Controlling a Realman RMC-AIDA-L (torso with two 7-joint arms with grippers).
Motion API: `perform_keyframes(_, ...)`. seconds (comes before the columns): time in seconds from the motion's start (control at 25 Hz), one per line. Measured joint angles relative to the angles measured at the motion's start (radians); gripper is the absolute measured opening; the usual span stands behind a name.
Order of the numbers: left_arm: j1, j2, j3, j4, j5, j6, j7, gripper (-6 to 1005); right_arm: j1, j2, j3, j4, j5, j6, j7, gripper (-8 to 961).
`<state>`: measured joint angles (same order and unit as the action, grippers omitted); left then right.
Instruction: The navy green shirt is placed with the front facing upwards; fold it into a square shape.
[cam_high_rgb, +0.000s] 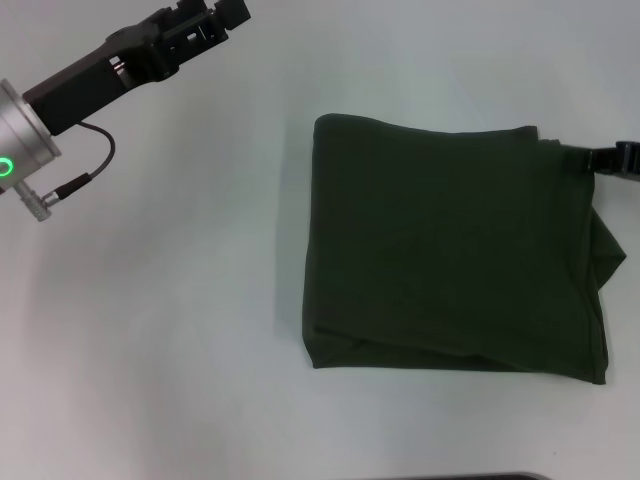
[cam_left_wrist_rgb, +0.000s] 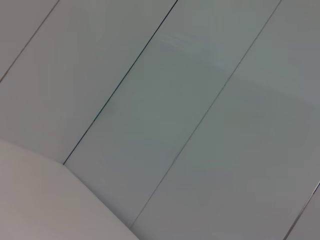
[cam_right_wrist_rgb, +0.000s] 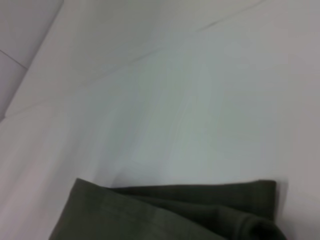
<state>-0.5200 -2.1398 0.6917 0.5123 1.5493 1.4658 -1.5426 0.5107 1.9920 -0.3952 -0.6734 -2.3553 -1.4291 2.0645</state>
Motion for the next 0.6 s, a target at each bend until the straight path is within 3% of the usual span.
perform_keyframes(0.36, -0.001, 0.0, 0.002, 0.0, 0.0, -0.009, 0.001, 949, 0.012, -0.007, -0.004, -0.01, 0.053, -0.027, -0.002, 39)
perform_keyframes(0.6, -0.001, 0.0, 0.001, 0.0, 0.0, -0.009, 0.0, 949, 0.027, -0.022, 0.004, -0.013, 0.056, -0.043, 0.007, 39)
